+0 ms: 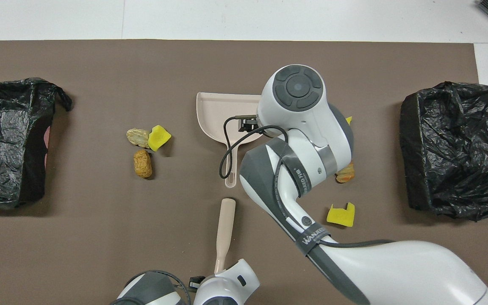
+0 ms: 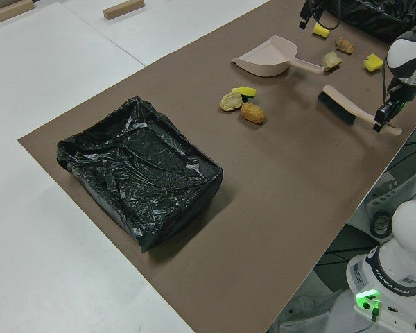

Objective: Sweep and dump trash in bin

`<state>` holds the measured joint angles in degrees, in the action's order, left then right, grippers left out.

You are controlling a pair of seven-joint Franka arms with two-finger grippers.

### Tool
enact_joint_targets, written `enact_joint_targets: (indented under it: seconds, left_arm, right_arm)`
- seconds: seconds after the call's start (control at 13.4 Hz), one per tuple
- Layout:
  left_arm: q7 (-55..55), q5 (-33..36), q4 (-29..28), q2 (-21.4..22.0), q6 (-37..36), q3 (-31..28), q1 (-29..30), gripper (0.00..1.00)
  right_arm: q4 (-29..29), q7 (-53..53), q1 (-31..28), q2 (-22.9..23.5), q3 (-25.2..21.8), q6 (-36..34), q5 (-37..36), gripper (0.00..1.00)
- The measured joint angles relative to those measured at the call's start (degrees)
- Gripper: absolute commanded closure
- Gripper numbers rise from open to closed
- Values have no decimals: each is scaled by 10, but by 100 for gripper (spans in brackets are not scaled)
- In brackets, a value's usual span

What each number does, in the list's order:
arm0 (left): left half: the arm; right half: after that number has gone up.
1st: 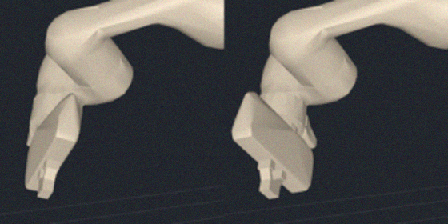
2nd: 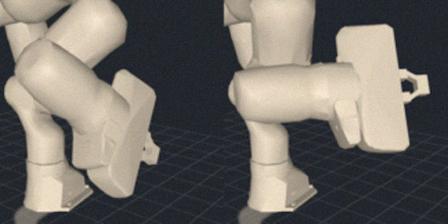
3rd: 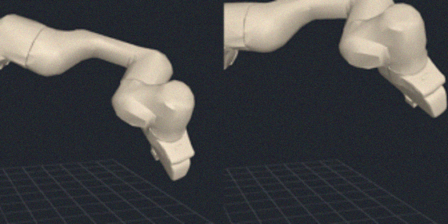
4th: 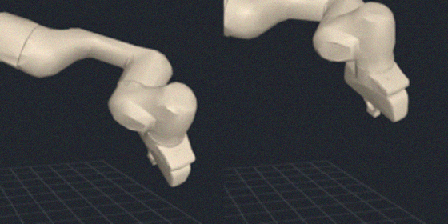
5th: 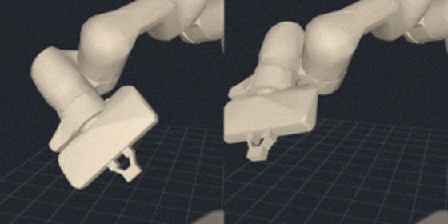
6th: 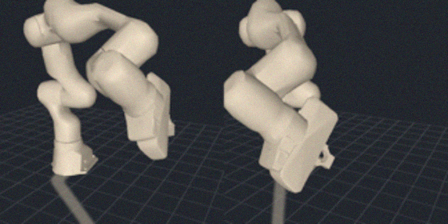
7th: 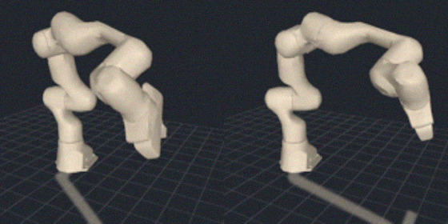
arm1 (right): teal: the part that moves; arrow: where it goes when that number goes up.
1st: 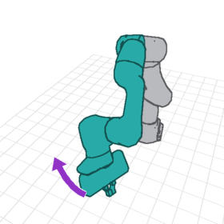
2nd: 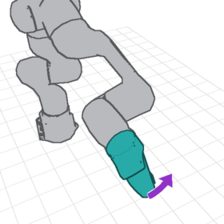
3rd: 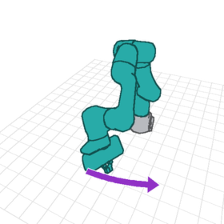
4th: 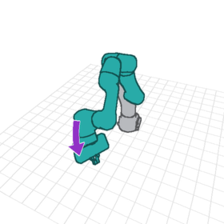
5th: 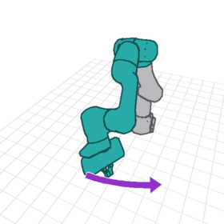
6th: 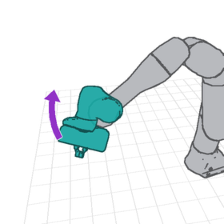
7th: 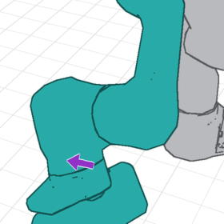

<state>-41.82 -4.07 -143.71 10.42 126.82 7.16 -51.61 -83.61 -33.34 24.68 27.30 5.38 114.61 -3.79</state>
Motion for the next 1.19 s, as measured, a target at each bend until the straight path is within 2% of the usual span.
enact_joint_targets:
  seconds: [0.22, 0.52, 0.82, 1.04, 1.12, 1.19]
  left_arm:
    - [4, 0, 0, 2, -27, -2, 0, 100]
    - [4, 0, 3, 29, -120, -13, 5, 100]
    - [5, 0, 4, 85, -204, -19, 44, 100]
    - [29, 0, 9, 152, -273, -21, 90, 100]
    - [41, 1, 13, 173, -302, -22, 110, 100]
    - [55, 1, 19, 190, -324, -23, 134, 100]
  right_arm:
    - [3, -32, 26, 21, 0, 23, 0, 7]
    - [16, -43, 44, 51, -1, 28, 0, 12]
    - [18, -43, 52, 60, 0, 28, 0, 16]
    - [18, -43, 69, 67, 0, 30, 0, 19]
    - [19, -43, 72, 67, 0, 30, 0, 23]
    - [18, -43, 73, 67, 0, 30, 0, 33]
